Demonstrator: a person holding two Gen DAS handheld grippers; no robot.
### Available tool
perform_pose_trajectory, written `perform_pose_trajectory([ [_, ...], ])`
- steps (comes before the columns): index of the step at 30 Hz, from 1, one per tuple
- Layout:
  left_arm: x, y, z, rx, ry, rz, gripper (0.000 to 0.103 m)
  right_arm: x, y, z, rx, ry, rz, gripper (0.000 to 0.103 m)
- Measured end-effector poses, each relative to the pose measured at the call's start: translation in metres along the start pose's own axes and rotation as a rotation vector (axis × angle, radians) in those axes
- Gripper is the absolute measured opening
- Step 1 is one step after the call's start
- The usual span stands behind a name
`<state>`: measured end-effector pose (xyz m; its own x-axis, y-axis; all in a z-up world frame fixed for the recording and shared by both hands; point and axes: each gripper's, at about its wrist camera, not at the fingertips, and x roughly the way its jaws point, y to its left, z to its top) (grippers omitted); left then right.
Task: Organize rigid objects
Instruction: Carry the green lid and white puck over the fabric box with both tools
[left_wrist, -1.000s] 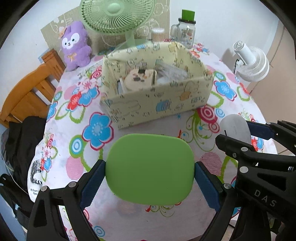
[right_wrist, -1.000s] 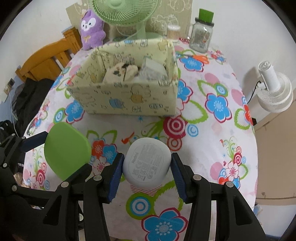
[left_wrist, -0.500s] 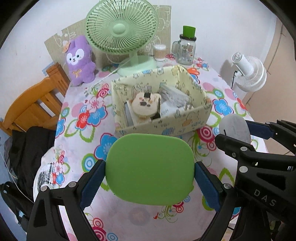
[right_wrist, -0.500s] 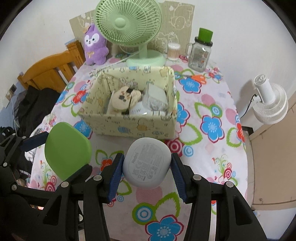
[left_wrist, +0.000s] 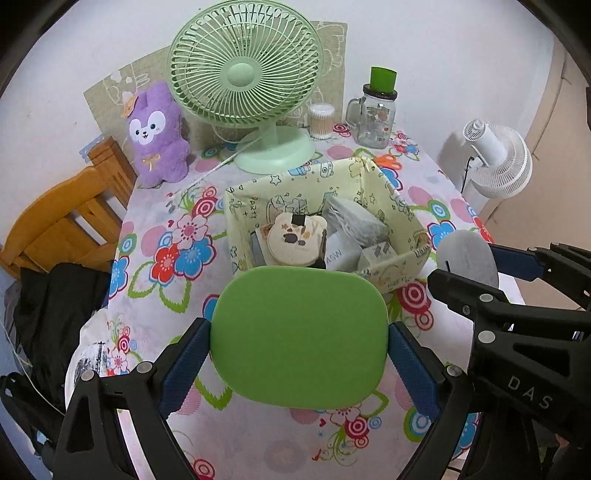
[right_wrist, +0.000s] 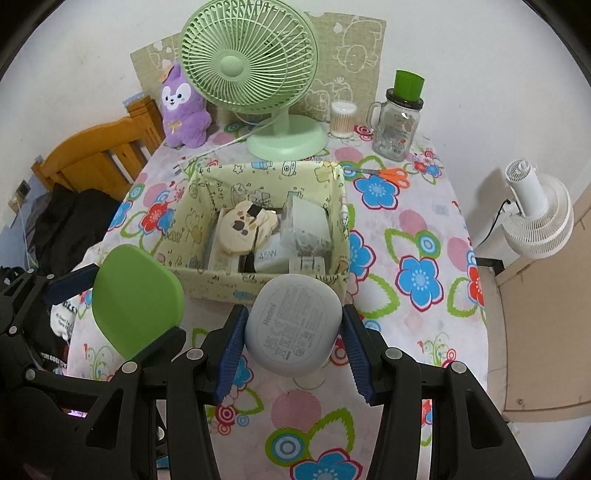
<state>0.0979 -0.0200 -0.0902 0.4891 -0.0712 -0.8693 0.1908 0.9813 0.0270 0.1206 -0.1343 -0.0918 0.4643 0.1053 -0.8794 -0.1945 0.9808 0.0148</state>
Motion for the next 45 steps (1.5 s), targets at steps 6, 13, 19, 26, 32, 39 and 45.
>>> perform_pose_trajectory([
  [6, 0.008, 0.006, 0.011, -0.003, 0.006, -0.004, 0.095, 0.009, 0.001, 0.013, -0.010, 0.008, -0.002, 0.054],
  [13, 0.022, 0.013, 0.025, 0.002, 0.011, -0.014, 0.095, 0.022, -0.001, 0.030, -0.009, 0.023, -0.007, 0.054],
  [19, 0.035, 0.018, 0.035, 0.001, 0.015, -0.024, 0.095, 0.036, -0.002, 0.043, -0.010, 0.040, -0.012, 0.054],
  [26, 0.053, 0.028, 0.042, -0.015, 0.038, -0.033, 0.095, 0.057, 0.000, 0.055, -0.001, 0.068, -0.008, 0.054],
  [32, 0.067, 0.031, 0.043, -0.006, 0.056, -0.042, 0.095, 0.074, 0.001, 0.064, 0.024, 0.091, 0.019, 0.054],
  [39, 0.078, 0.030, 0.045, 0.009, 0.072, -0.044, 0.095, 0.091, 0.002, 0.068, 0.048, 0.129, 0.052, 0.054],
  [45, 0.081, 0.031, 0.043, 0.006, 0.077, -0.036, 0.095, 0.105, 0.008, 0.065, 0.056, 0.169, 0.090, 0.054],
])
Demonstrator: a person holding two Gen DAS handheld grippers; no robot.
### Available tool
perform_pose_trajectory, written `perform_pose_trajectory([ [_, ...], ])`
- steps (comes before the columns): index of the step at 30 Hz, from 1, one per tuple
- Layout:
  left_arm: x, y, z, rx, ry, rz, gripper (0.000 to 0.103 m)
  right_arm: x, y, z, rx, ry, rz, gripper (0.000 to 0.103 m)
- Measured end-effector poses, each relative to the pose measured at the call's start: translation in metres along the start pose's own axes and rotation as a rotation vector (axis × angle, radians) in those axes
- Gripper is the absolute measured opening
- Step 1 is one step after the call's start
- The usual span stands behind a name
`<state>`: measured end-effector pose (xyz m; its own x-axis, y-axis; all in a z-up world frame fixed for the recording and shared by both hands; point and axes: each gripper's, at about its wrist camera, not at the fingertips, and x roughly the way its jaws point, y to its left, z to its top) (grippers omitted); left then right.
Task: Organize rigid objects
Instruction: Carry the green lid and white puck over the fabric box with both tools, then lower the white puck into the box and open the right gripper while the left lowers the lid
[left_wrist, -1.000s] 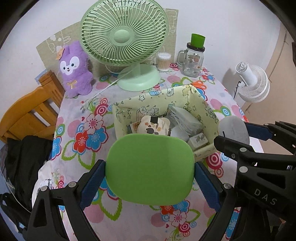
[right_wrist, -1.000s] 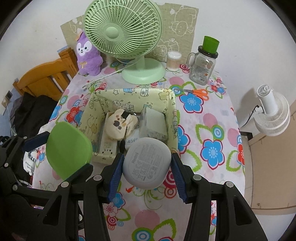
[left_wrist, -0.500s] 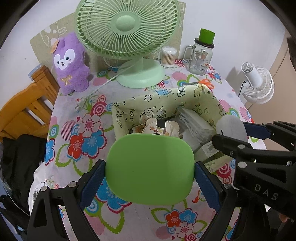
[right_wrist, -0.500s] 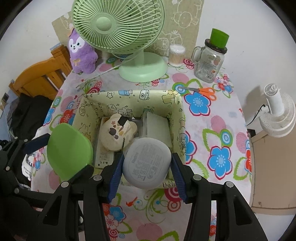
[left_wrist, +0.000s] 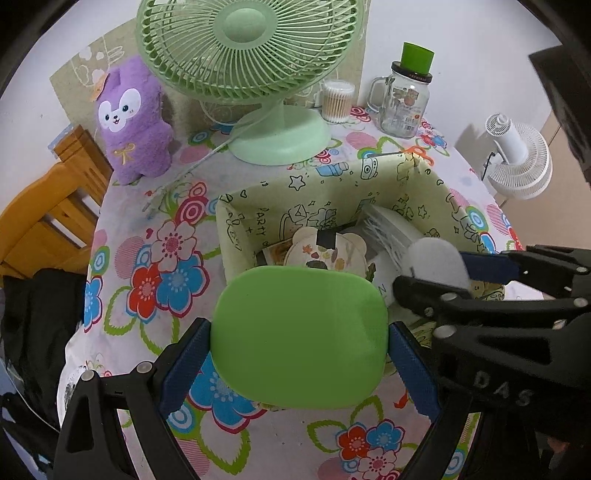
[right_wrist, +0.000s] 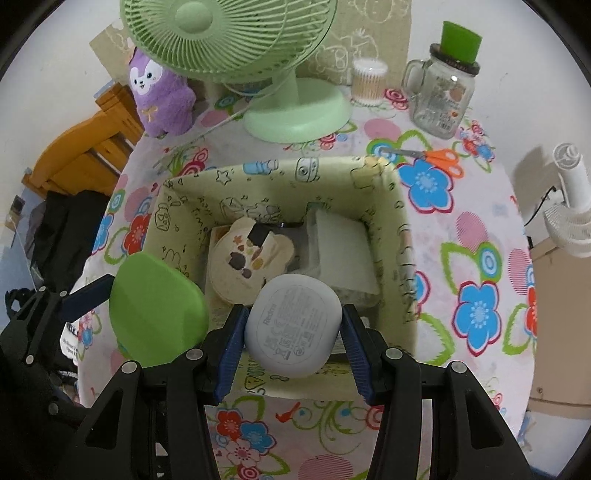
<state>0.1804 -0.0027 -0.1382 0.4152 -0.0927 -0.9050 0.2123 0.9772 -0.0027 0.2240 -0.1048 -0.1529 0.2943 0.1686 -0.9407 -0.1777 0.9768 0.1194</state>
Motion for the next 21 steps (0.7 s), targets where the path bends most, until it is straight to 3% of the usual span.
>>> perform_pose_trajectory([
  [5, 0.000, 0.000, 0.000, -0.001, 0.000, 0.002, 0.095, 0.004, 0.005, 0.000, -0.001, 0.011, 0.038, 0.056],
  [7, -0.001, 0.001, 0.000, -0.005, 0.001, 0.005, 0.095, 0.005, 0.004, 0.000, 0.003, 0.011, 0.032, 0.063],
  [10, -0.002, 0.001, 0.001, -0.009, -0.001, 0.000, 0.095, 0.002, 0.000, -0.001, 0.015, 0.008, 0.039, 0.066],
  [21, -0.011, -0.015, 0.014, 0.015, -0.031, -0.022, 0.095, -0.031, -0.015, -0.004, 0.025, -0.079, -0.024, 0.082],
])
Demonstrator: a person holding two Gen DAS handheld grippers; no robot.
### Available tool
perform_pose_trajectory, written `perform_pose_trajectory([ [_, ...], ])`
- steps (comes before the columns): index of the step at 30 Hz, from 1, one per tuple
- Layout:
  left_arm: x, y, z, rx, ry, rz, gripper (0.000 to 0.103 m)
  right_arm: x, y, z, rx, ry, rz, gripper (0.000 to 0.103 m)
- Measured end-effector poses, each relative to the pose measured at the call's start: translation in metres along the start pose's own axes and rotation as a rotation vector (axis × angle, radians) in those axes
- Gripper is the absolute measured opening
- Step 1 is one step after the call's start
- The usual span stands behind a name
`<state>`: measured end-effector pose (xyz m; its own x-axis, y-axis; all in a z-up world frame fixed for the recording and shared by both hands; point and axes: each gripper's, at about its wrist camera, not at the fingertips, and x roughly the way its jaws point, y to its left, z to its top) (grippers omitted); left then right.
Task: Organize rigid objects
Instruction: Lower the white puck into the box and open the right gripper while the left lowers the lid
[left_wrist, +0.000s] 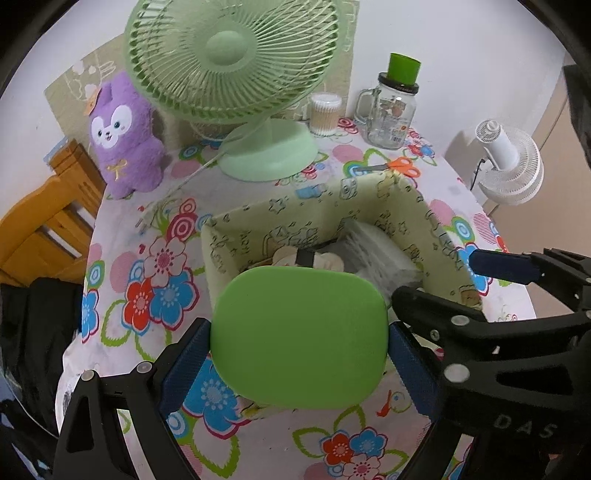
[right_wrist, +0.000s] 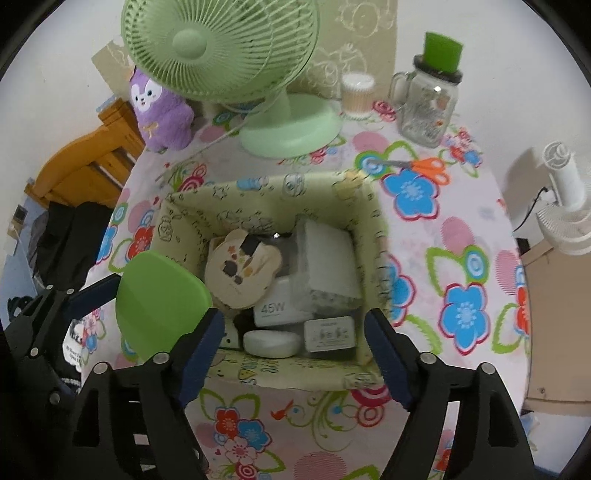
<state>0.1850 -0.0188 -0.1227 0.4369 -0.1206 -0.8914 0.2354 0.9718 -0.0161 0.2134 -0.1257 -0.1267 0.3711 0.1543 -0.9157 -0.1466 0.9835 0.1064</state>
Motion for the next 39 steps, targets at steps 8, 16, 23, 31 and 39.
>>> perform_pose_trajectory([
  [8, 0.001, -0.012, 0.015, 0.041, -0.015, -0.011, 0.095, -0.016, -0.017, 0.003, 0.027, -0.053, -0.065, 0.085],
  [16, 0.011, -0.016, 0.028, 0.049, -0.008, -0.027, 0.095, -0.018, -0.031, 0.007, 0.061, -0.062, -0.091, 0.085],
  [23, 0.029, -0.017, 0.034, 0.052, 0.019, -0.038, 0.095, -0.014, -0.038, 0.010, 0.082, -0.056, -0.109, 0.085],
  [31, 0.053, -0.015, 0.035, 0.060, 0.064, -0.045, 0.095, -0.003, -0.041, 0.011, 0.090, -0.034, -0.125, 0.085],
  [39, 0.072, -0.013, 0.034, 0.058, 0.102, -0.055, 0.095, 0.012, -0.037, 0.014, 0.085, -0.010, -0.133, 0.085],
])
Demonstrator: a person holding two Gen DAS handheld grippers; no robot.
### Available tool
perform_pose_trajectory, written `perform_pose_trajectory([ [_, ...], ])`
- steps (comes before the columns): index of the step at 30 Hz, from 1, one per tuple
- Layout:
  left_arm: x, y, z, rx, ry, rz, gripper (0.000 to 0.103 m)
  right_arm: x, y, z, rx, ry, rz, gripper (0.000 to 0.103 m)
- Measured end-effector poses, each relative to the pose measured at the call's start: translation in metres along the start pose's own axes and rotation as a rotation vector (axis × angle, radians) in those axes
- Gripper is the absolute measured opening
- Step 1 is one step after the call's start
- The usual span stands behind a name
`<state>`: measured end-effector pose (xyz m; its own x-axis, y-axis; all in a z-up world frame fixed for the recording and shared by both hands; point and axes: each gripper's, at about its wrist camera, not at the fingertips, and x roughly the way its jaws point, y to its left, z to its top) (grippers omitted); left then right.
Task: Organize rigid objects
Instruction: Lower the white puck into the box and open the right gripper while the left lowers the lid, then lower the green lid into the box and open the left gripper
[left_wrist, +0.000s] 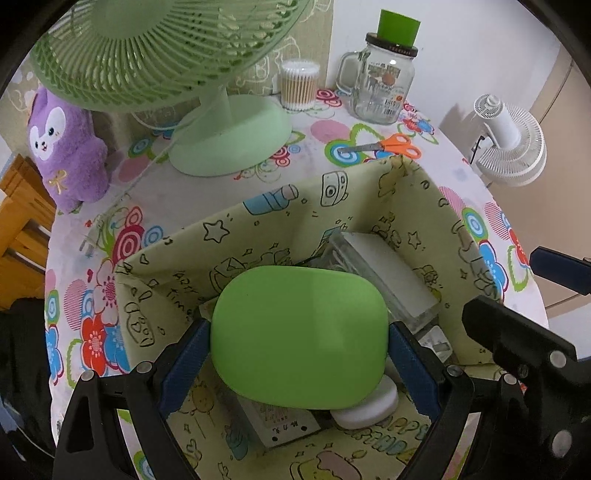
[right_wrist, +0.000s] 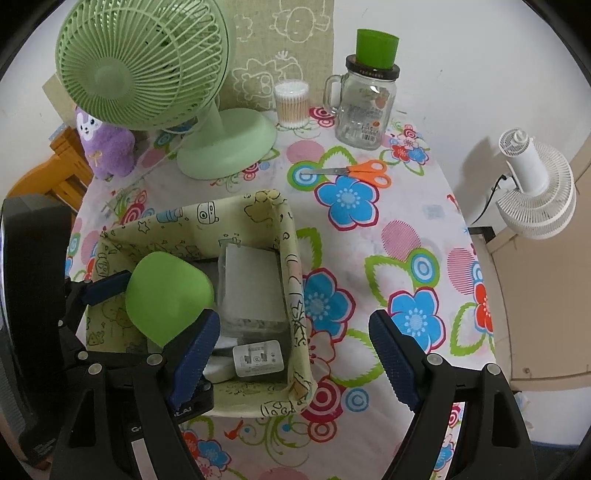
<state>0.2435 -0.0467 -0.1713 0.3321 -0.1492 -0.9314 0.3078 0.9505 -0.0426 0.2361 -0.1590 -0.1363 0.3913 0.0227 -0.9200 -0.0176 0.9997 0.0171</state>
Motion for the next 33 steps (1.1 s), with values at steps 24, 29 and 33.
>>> perform_pose_trajectory([
  [24, 0.012, -0.002, -0.001, 0.064, 0.013, 0.046, 0.097, 0.017, 0.009, 0.001, 0.007, 0.040, -0.008, 0.085],
  [29, 0.007, -0.003, -0.004, 0.060, 0.024, 0.020, 0.102, 0.014, 0.009, -0.002, 0.005, 0.037, -0.001, 0.085],
  [33, -0.004, -0.008, -0.006, 0.072, 0.008, 0.020, 0.103, 0.008, 0.012, -0.002, -0.007, 0.023, 0.006, 0.085],
])
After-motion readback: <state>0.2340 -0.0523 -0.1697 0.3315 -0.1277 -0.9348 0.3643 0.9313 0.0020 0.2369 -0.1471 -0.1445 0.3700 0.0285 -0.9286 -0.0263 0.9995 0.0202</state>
